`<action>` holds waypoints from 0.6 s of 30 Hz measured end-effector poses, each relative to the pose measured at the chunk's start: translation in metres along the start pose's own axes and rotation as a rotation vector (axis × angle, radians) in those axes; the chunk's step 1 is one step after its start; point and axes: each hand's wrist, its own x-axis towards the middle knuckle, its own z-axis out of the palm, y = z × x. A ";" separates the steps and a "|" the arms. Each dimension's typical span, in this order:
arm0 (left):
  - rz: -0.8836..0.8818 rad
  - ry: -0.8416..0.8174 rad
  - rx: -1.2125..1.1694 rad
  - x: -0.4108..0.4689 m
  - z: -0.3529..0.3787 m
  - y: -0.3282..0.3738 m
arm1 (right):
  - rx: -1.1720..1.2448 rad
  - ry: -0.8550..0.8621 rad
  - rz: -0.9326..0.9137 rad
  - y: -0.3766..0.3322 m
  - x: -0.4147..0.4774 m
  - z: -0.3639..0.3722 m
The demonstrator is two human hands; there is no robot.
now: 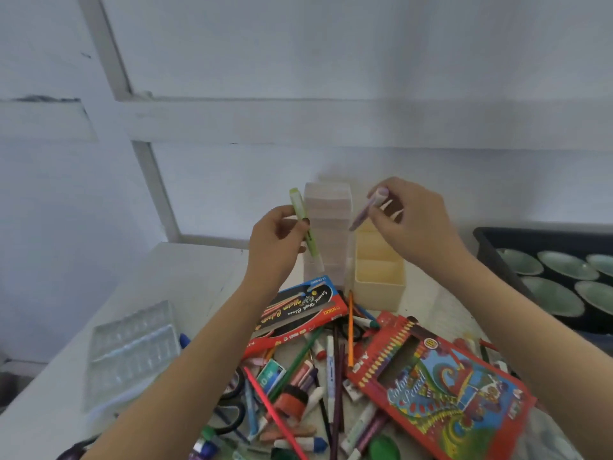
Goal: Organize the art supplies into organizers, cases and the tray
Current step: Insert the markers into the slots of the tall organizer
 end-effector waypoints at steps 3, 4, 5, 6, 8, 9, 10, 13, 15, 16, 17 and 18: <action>0.119 0.034 0.037 0.013 0.000 0.003 | 0.070 0.156 -0.071 -0.005 0.009 0.015; 0.170 0.048 0.047 0.017 0.000 0.004 | 0.046 0.175 -0.121 -0.005 0.011 0.020; 0.222 0.060 0.052 0.020 0.000 0.005 | 0.008 0.173 -0.168 -0.004 0.013 0.026; 0.271 0.070 0.051 0.024 0.001 0.006 | -0.036 0.157 -0.202 -0.001 0.015 0.031; 0.355 0.071 0.066 0.031 0.002 0.008 | -0.149 0.120 -0.246 0.007 0.018 0.040; 0.395 0.061 0.093 0.034 0.004 0.008 | -0.207 0.095 -0.261 0.012 0.018 0.044; 0.430 0.044 0.130 0.038 0.005 0.007 | -0.253 0.062 -0.272 0.016 0.019 0.047; 0.490 -0.021 0.281 0.049 0.009 -0.001 | -0.333 -0.005 -0.278 0.027 0.018 0.055; 0.506 -0.052 0.364 0.056 0.012 -0.008 | -0.362 -0.015 -0.259 0.032 0.018 0.059; 0.508 -0.069 0.388 0.058 0.014 -0.011 | -0.366 -0.013 -0.245 0.034 0.019 0.059; 0.510 -0.084 0.409 0.060 0.016 -0.013 | -0.363 -0.010 -0.229 0.035 0.019 0.060; 0.519 -0.092 0.433 0.062 0.019 -0.015 | -0.353 -0.003 -0.219 0.036 0.020 0.060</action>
